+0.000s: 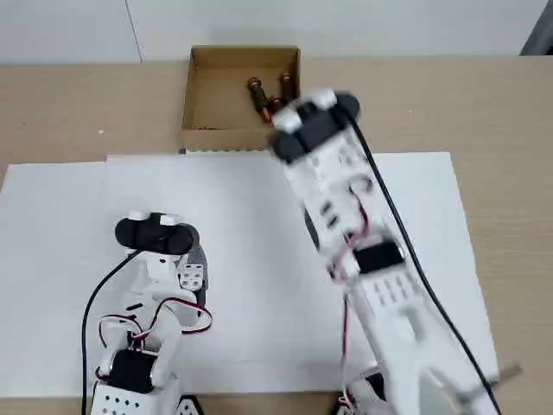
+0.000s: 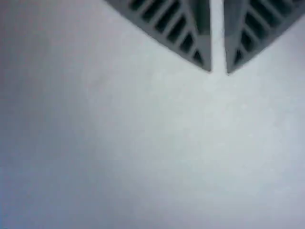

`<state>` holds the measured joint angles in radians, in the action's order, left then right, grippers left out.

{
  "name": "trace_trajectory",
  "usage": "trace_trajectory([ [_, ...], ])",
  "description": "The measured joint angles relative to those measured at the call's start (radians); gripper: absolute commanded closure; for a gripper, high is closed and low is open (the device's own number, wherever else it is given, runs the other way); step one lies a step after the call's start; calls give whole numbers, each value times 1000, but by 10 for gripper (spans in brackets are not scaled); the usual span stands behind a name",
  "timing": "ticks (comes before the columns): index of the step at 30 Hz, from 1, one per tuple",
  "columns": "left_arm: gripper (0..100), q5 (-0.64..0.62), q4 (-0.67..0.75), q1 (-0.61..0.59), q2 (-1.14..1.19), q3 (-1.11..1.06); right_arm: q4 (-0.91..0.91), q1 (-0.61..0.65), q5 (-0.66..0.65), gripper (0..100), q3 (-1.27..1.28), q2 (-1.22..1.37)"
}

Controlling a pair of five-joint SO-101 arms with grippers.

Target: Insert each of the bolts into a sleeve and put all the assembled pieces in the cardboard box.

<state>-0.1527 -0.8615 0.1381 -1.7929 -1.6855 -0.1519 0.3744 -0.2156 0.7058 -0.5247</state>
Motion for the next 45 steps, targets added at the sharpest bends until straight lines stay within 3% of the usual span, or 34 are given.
trace_trajectory([
  [11,994,0,0,0,0,0,41,-43,0,995,-651,721],
  [22,994,0,0,0,0,0,41,-20,0,991,-1109,1197],
  [27,994,0,0,0,0,0,41,20,-61,979,-1192,1301],
  [34,994,0,0,0,0,0,-29,26,-110,789,-1194,1321],
  [40,994,0,0,0,0,0,-49,37,-112,791,-1217,1320],
  [45,994,0,0,0,0,0,-49,37,-112,865,-1217,1320],
])
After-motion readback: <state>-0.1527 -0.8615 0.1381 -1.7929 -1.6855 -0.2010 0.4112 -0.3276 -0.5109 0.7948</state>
